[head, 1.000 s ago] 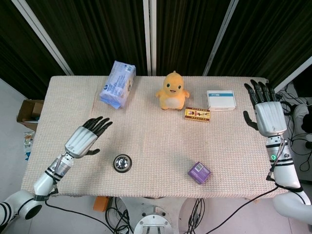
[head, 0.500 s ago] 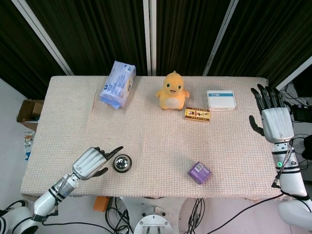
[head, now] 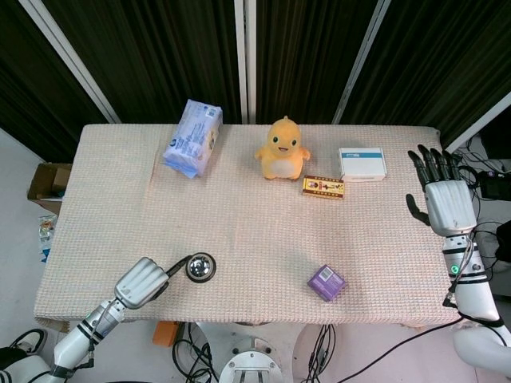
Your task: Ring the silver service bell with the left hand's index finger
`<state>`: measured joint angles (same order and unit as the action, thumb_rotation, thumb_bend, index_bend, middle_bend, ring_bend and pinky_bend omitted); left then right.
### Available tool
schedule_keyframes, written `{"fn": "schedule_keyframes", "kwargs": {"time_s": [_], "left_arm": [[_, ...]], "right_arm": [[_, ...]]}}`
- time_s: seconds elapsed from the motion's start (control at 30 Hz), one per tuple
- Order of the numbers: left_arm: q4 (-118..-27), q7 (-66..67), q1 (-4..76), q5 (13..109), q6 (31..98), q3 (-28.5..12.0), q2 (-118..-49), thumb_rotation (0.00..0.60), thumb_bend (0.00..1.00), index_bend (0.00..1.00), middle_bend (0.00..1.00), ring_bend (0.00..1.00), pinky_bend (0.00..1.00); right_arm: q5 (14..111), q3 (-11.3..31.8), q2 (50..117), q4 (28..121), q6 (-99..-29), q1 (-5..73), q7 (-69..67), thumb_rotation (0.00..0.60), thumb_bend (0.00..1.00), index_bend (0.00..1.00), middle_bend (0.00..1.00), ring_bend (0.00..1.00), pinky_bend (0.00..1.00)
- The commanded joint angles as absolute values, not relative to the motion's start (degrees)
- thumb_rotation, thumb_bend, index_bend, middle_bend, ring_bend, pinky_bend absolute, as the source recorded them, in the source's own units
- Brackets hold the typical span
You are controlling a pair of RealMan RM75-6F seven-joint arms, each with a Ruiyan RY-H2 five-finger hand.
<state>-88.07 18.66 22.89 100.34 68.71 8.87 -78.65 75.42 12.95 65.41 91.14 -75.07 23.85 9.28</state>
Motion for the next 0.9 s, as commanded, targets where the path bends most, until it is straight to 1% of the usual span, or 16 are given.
{"fn": "schedule_keyframes", "kwargs": {"time_s": [0.03, 0.23, 0.47, 0.9], "left_arm": [[-87.11, 18.03, 23.14, 100.78, 67.59, 9.29, -79.71, 0.6, 0.5, 0.04, 0.87, 0.88, 0.83], [-86.61, 17.06, 22.8, 100.68, 67.82, 9.42, -80.06, 0.6, 0.53, 0.04, 0.87, 0.88, 0.83], [-86.28, 16.45, 22.94, 101.34, 67.97, 9.48, -80.18, 0.6, 0.53, 0.04, 0.87, 0.88, 0.83], [-85.81, 14.68, 23.72, 100.58, 66.11, 9.41, -80.41, 0.6, 0.53, 0.04, 0.87, 0.88, 0.83]], "right_arm": [[75.32, 13.03, 65.2, 90.94, -75.26, 23.61, 8.87, 0.6, 0.33, 0.0, 0.0, 0.0, 0.0], [75.14, 13.18, 64.81, 90.75, -75.14, 23.38, 8.19, 0.6, 0.33, 0.0, 0.0, 0.0, 0.0], [75.16, 13.15, 65.31, 90.42, -74.64, 23.63, 8.21, 0.6, 0.33, 0.0, 0.0, 0.0, 0.0], [75.09, 13.15, 65.38, 90.19, -74.55, 23.51, 8.36, 0.6, 0.33, 0.0, 0.0, 0.0, 0.0]]}}
